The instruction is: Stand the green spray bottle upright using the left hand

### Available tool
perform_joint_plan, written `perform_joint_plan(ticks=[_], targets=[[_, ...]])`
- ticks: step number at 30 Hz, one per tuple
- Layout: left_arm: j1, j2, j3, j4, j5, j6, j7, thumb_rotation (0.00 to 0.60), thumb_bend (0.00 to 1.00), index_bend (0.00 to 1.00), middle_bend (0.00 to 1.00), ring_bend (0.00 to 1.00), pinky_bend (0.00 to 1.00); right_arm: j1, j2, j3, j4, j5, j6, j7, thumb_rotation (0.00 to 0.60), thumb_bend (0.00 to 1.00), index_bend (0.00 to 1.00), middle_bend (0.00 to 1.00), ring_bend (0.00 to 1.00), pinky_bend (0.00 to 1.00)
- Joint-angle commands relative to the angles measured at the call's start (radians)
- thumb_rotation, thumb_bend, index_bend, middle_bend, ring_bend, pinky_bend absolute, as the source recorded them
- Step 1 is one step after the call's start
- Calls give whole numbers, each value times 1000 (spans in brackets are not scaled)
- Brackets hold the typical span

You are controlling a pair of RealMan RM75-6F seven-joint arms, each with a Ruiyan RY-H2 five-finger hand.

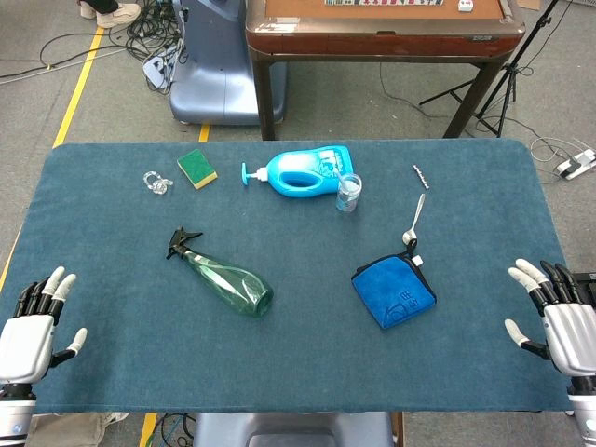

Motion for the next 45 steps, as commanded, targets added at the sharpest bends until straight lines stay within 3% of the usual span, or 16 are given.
perform_joint_plan(ticks=[1, 24, 38, 40, 43, 45], targets=[[0, -2, -1, -2, 1, 1, 0, 600, 345, 0, 0, 0, 0, 2, -1, 2, 4, -1, -2, 3, 600, 280, 191, 147, 5, 0], [-13, -3, -8, 17, 32, -3, -50, 600, 345, 0, 0, 0, 0, 19, -11, 14, 15, -7, -18, 6, 600, 280, 191, 147, 5, 0], [-144, 62, 8, 71, 213, -129, -312, 598, 345, 4, 0, 0, 0, 35, 5, 28, -4, -12, -23, -22, 600, 281, 191, 147, 5, 0], [-172, 68, 9, 70, 242, -150, -351, 536, 345, 17, 0, 0, 0, 38, 9, 29, -8, -13, -25, -27, 600, 280, 191, 147, 5, 0], [-225, 73, 10, 65, 289, -188, -418, 375, 345, 34, 0, 0, 0, 42, 17, 35, -14, -10, -27, -33, 600, 281, 191, 147, 5, 0], [-263, 74, 9, 58, 316, -217, -449, 344, 345, 41, 0, 0, 0, 47, 22, 39, -19, -7, -31, -38, 600, 280, 191, 147, 5, 0]])
